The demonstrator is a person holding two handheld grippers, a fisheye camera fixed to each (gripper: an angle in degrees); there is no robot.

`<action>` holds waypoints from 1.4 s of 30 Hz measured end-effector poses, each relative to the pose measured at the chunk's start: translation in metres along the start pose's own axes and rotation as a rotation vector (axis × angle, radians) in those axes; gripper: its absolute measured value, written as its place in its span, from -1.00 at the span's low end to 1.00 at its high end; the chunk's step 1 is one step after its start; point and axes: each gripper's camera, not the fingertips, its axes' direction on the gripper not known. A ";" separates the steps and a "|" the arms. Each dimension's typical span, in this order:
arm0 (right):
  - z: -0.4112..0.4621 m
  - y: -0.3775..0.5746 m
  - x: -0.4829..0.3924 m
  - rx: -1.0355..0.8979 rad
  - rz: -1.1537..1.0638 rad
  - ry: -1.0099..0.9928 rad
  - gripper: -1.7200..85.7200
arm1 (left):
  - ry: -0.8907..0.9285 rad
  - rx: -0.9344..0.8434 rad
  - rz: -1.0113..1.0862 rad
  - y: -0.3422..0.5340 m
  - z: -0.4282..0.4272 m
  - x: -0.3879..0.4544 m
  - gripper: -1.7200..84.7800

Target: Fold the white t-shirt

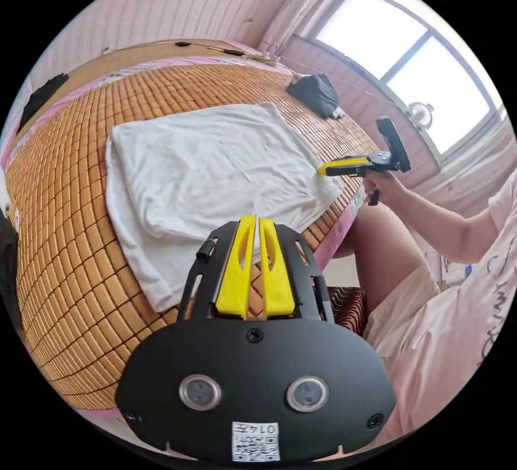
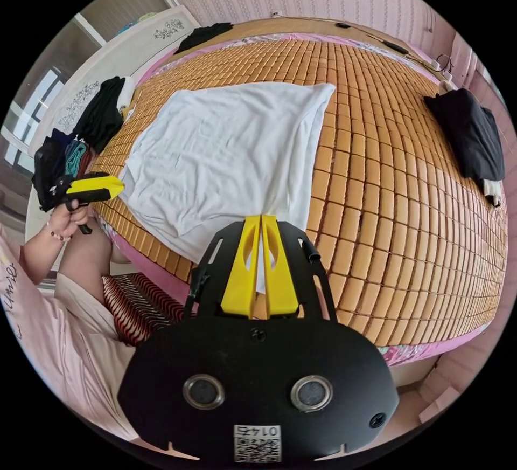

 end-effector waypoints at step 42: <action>0.128 -0.285 -0.138 -0.358 -0.423 0.199 -0.97 | -0.067 -0.080 0.149 0.049 0.116 0.101 -0.98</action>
